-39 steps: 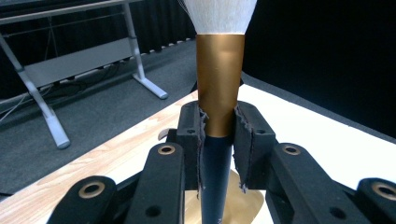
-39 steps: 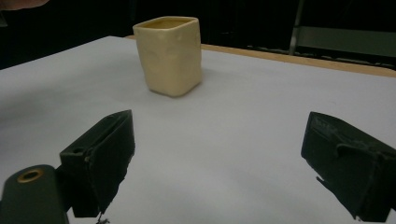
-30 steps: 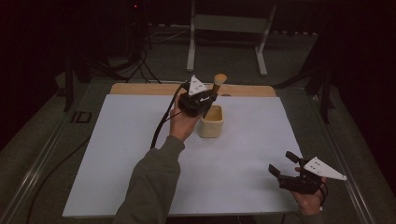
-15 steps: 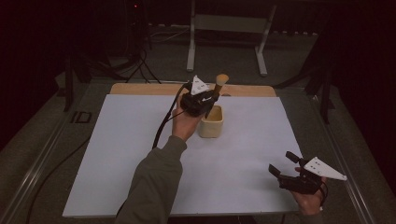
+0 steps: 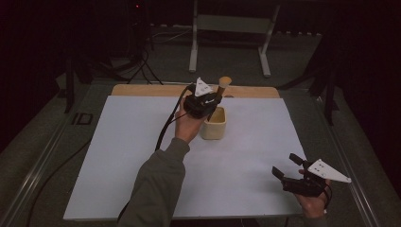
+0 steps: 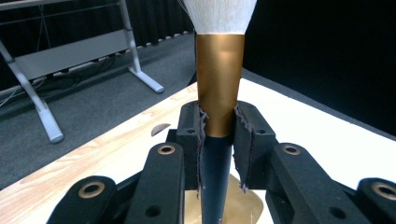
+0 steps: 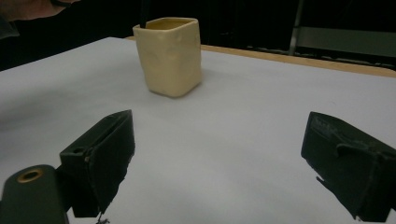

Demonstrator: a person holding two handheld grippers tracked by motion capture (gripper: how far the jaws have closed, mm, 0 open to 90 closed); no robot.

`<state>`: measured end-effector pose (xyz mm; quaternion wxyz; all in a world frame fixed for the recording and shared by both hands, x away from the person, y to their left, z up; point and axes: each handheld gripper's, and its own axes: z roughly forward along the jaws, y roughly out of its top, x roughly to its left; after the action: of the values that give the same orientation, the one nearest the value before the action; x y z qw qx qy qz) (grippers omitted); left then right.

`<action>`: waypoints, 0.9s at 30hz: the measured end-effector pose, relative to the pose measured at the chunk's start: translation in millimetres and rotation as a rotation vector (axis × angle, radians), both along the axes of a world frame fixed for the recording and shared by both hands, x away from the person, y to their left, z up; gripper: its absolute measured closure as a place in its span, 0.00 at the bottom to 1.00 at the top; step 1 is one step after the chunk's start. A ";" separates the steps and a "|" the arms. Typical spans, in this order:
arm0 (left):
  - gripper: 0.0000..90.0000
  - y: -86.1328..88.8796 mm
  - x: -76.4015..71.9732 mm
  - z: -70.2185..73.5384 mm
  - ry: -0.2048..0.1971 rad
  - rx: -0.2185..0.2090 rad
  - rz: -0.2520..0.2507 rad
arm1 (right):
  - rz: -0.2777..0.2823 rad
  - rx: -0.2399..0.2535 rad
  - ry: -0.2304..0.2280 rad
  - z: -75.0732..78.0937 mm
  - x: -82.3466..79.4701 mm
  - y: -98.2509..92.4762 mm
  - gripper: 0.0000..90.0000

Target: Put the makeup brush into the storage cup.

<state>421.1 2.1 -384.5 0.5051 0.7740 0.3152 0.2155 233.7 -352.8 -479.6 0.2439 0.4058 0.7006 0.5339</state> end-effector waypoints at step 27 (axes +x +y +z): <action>0.82 -3.1 0.6 -20.3 0.045 0.054 0.008 | -0.002 -0.002 -0.001 0.0 -0.1 0.1 0.11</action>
<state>421.7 -1.0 -404.8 0.4760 0.7908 0.3234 0.2086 233.6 -352.7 -479.6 0.2448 0.4059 0.7007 0.5332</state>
